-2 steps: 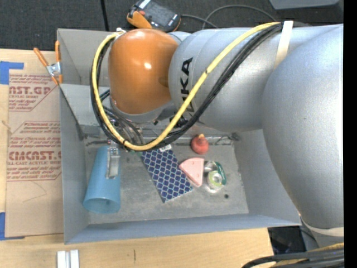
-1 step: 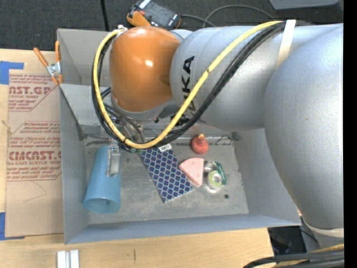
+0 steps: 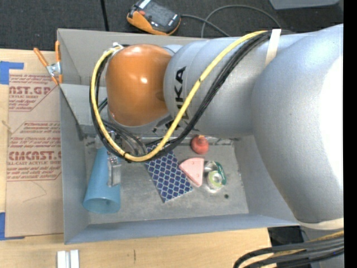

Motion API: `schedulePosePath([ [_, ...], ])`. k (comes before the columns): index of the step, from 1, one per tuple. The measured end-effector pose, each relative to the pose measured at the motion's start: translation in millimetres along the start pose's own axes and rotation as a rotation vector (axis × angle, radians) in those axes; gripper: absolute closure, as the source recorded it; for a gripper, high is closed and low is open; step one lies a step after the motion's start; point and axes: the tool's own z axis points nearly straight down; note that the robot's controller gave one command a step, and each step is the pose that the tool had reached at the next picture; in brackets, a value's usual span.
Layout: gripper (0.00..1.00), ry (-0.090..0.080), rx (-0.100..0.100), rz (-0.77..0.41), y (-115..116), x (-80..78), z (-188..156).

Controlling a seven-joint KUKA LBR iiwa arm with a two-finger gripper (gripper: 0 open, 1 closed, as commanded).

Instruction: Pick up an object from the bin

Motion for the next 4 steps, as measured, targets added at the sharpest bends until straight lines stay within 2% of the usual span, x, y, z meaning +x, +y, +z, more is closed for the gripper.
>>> schedulePosePath([
  [1,0.0,0.007,0.0,-0.362,3,26.1,30],
  [2,0.0,0.004,0.002,-0.429,6,37.1,59],
  [3,0.0,0.003,0.004,-0.651,0,14.2,90],
  [4,1.0,-0.001,0.003,-0.757,6,27.4,110],
])
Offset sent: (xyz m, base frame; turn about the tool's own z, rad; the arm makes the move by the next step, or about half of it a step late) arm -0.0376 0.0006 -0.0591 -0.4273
